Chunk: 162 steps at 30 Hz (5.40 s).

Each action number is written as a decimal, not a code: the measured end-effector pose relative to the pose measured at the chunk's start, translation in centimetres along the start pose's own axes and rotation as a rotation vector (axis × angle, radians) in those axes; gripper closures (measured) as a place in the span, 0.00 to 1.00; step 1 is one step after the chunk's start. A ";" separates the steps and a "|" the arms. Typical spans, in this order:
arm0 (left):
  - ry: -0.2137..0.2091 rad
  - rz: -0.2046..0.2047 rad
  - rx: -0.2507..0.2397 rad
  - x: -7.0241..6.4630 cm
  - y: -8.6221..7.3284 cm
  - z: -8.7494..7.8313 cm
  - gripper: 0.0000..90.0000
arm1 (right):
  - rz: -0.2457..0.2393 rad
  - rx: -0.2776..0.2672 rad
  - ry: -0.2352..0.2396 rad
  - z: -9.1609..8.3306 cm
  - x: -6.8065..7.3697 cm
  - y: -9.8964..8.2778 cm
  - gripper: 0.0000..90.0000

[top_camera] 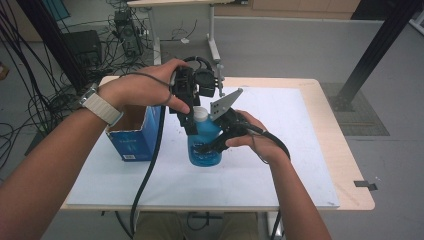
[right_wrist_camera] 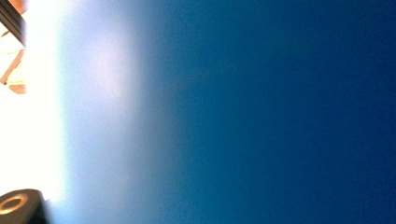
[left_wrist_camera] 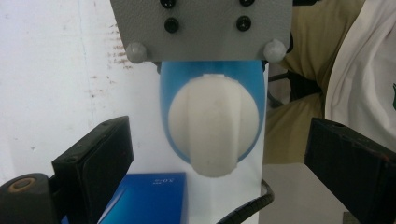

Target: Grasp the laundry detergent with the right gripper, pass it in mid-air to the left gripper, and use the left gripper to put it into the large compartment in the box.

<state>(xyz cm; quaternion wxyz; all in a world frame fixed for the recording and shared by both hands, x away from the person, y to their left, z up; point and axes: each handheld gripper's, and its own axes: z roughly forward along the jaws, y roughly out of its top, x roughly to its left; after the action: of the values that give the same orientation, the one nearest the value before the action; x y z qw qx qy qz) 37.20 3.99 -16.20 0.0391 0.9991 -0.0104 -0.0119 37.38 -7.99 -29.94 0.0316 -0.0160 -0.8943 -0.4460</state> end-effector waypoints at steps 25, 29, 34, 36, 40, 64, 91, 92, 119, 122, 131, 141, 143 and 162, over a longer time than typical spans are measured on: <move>-0.035 0.013 -0.018 0.3 0.7 2.0 0.14 | -0.012 -0.021 0.003 -0.1 0.7 0.7 0.48; -0.038 0.015 -0.018 0.2 0.8 2.3 0.14 | -0.017 -0.017 -0.001 -0.1 0.7 0.7 0.48; -0.044 0.018 -0.016 0.2 0.9 2.6 0.15 | -0.019 -0.021 0.001 -0.2 0.8 0.8 0.48; -0.044 0.018 -0.020 0.1 0.9 2.6 0.17 | -0.022 -0.023 -0.002 -0.2 0.8 0.8 0.48; -0.049 0.025 -0.020 0.1 1.0 2.8 0.19 | -0.013 -0.016 -0.011 -0.3 0.9 0.9 0.48; -0.070 0.017 -0.054 0.1 0.5 3.0 0.31 | 0.004 -0.033 0.000 -0.3 1.0 1.1 0.48; -0.064 0.021 -0.066 0.1 0.2 3.2 0.42 | 0.010 -0.035 0.011 0.0 1.1 1.1 0.49; -0.063 0.021 -0.068 0.1 0.2 3.2 0.42 | 0.009 -0.035 0.010 0.0 1.1 1.1 0.49; -0.057 0.022 -0.074 0.0 0.2 3.3 0.42 | 0.011 -0.025 0.008 -0.1 1.1 1.1 0.49; -0.060 0.022 -0.075 0.0 0.1 3.3 0.42 | 0.009 -0.024 0.008 -0.1 1.1 1.1 0.48; -0.061 0.020 -0.080 0.0 -0.1 3.4 0.42 | 0.010 -0.020 0.013 0.0 1.1 1.1 0.49; -0.061 0.020 -0.084 0.0 -0.2 3.2 0.42 | 0.018 -0.020 0.020 -0.1 1.2 1.3 0.48; -0.061 0.019 -0.083 0.0 -0.2 3.2 0.42 | 0.009 -0.014 0.013 -0.1 1.1 1.3 0.48; -0.059 0.017 -0.092 -0.1 -0.3 3.0 0.42 | 0.001 -0.012 0.014 -0.2 1.2 1.6 0.48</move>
<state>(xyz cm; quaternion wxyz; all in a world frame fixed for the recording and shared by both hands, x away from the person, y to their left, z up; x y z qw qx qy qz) 37.03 4.07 -19.21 0.0847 0.9954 -0.0193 -0.0414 36.32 -7.18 -28.52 0.0379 -0.0134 -0.8913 -0.4515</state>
